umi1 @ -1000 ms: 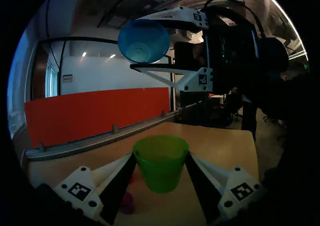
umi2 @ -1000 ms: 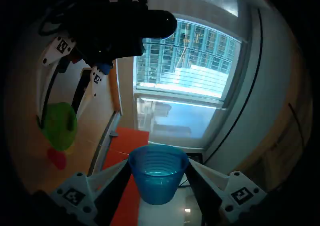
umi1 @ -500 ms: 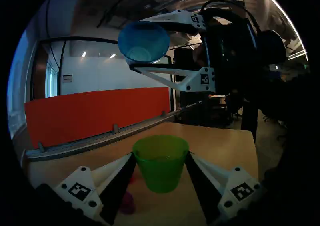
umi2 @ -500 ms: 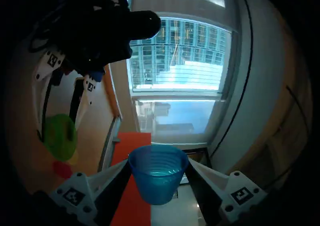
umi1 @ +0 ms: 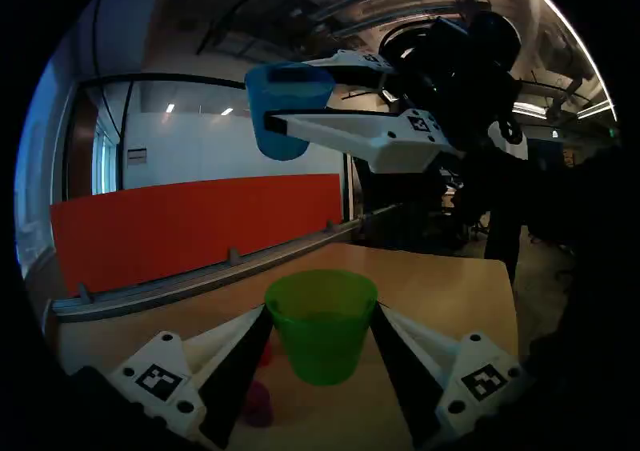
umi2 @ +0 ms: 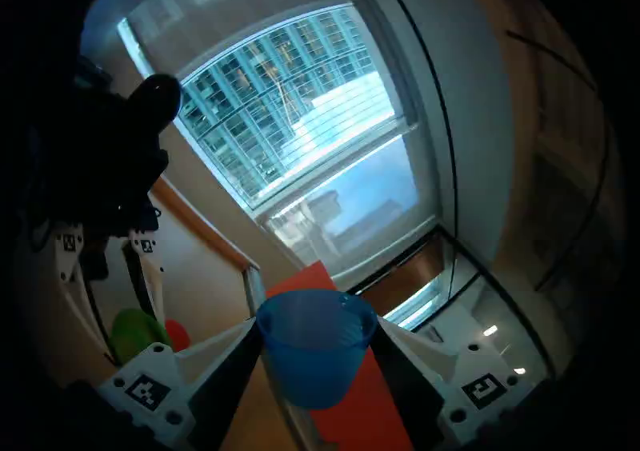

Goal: Pour water

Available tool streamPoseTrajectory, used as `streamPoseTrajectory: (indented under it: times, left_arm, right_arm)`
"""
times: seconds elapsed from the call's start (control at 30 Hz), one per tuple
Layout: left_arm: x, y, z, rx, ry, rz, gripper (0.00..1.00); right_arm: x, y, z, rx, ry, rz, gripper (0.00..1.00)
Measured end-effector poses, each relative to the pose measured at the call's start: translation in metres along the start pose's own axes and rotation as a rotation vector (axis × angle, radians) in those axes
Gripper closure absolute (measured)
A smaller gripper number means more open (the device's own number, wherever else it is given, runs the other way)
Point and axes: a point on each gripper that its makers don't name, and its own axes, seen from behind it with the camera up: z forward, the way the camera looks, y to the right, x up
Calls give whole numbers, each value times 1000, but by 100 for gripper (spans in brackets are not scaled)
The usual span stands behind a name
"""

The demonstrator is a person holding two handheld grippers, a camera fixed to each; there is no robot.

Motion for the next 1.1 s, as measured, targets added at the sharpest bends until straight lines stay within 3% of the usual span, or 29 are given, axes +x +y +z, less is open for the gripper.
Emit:
streamPoseTrajectory:
  times: [0.27, 0.7, 0.87, 1.1]
  left_arm:
    - [1, 0, -1, 2, 0, 2, 15]
    - [3, -2, -3, 7, 1, 1, 15]
    - [3, -3, -3, 9, 2, 2, 15]
    - [3, -4, -3, 12, -1, 2, 15]
  right_arm:
    - [3, -7, -4, 32, 2, 325, 9]
    - [14, -8, -7, 92, 21, 765, 9]
    - [15, -6, -10, 106, 24, 840, 9]
    - [10, -7, -12, 115, 11, 853, 9]
